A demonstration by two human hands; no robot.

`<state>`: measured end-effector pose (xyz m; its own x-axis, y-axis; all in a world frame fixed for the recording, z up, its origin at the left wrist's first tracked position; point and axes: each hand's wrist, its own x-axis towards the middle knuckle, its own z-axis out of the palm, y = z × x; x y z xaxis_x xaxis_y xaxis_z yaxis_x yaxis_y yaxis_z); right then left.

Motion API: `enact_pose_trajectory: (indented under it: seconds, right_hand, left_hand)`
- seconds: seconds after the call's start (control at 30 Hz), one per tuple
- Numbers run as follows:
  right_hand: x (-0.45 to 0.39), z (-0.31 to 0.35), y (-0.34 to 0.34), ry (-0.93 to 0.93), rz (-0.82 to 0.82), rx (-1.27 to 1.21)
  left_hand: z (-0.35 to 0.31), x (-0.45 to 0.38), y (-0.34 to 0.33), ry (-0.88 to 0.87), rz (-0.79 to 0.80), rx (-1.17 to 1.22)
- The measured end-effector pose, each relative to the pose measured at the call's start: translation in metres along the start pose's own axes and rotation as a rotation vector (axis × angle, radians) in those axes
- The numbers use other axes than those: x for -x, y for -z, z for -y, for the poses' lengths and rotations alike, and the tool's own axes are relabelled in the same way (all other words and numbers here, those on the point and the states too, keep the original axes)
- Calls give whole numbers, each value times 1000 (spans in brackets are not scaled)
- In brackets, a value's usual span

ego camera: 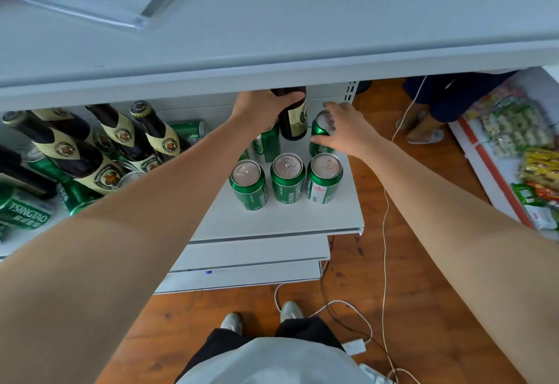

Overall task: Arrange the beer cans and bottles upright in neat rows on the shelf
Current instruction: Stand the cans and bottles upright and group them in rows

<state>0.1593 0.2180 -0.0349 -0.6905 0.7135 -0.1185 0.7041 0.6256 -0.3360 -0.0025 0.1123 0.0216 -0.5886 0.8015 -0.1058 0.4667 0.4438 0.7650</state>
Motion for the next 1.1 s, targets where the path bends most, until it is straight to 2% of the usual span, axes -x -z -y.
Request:
enact_pose_trajectory:
  seconds: [0.13,0.23,0.43,0.63,0.8,0.87,0.93,1.03,1.1]
  right_hand:
    - [3,14,-3,42,-168,74]
    - [5,22,-7,63,-205,120]
    - [0,23,-12,-48,-41,23]
    - [-7,17,-5,-82,16,-83]
    - [-2,12,-4,-222,46,-306]
    - [4,15,4,-255,65,-286]
    - [16,19,12,-218,10,-182]
    - [47,24,13,-103,-237,-6]
    - [70,27,7,-100,-340,-43]
  left_hand:
    - [3,-12,5,24,1,14]
    - [9,-15,7,27,22,-40]
    - [28,-22,4,34,-14,-80]
    - [42,-27,2,67,22,-143]
    - [43,-29,5,25,1,-168]
    - [42,-28,5,4,0,-183]
    - [43,-29,6,-16,2,-170]
    - [45,-26,11,-5,0,-138]
    - [47,-21,15,13,-25,-92]
